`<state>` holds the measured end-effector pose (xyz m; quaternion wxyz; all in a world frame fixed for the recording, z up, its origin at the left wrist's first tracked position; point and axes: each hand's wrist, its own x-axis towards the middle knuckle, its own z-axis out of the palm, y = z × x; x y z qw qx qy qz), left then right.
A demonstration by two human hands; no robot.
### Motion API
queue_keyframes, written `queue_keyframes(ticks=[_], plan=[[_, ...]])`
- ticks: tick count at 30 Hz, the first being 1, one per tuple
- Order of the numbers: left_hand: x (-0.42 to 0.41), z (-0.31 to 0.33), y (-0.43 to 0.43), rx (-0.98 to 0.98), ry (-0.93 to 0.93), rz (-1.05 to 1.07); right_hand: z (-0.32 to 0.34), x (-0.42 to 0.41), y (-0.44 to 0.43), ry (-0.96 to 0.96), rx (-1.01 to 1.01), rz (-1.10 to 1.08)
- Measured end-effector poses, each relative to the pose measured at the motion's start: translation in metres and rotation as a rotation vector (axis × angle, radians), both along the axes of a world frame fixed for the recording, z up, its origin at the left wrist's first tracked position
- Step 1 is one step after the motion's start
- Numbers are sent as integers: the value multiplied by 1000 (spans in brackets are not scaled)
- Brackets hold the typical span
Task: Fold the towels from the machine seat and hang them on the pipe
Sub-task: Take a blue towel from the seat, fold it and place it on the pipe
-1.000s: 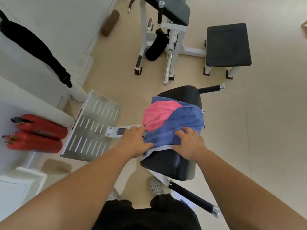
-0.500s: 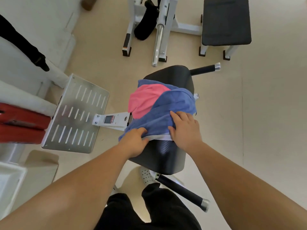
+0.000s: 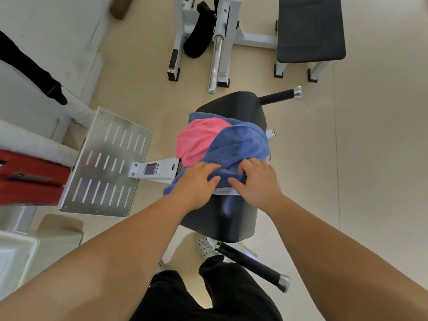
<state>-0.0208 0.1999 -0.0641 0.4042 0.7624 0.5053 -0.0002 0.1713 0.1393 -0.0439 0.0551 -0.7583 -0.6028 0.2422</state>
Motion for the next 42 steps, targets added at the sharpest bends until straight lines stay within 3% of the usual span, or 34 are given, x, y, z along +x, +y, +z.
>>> queue_keyframes(ticks=[4, 11, 16, 22, 26, 31, 35, 42], plan=[[18, 10, -3, -17, -110, -109, 7, 3, -11, 34, 20, 10], [27, 19, -11, 195, 191, -301, -1, 14, -41, -154, -63, 108], [28, 27, -22, 218, 234, -290, 6, 6, -42, -88, -11, 98], [15, 64, -26, 60, -80, -66, 20, -3, -43, 11, 36, 88], [-14, 108, -27, 93, -184, 19, 45, -8, -33, -4, 97, 81], [-66, 161, -17, 208, -157, 212, 90, -10, -14, 10, 74, 140], [-113, 198, -17, 320, -127, 466, 123, -24, 10, 167, 102, 160], [-217, 246, -45, 351, -93, 707, 183, -108, 64, 207, 157, 345]])
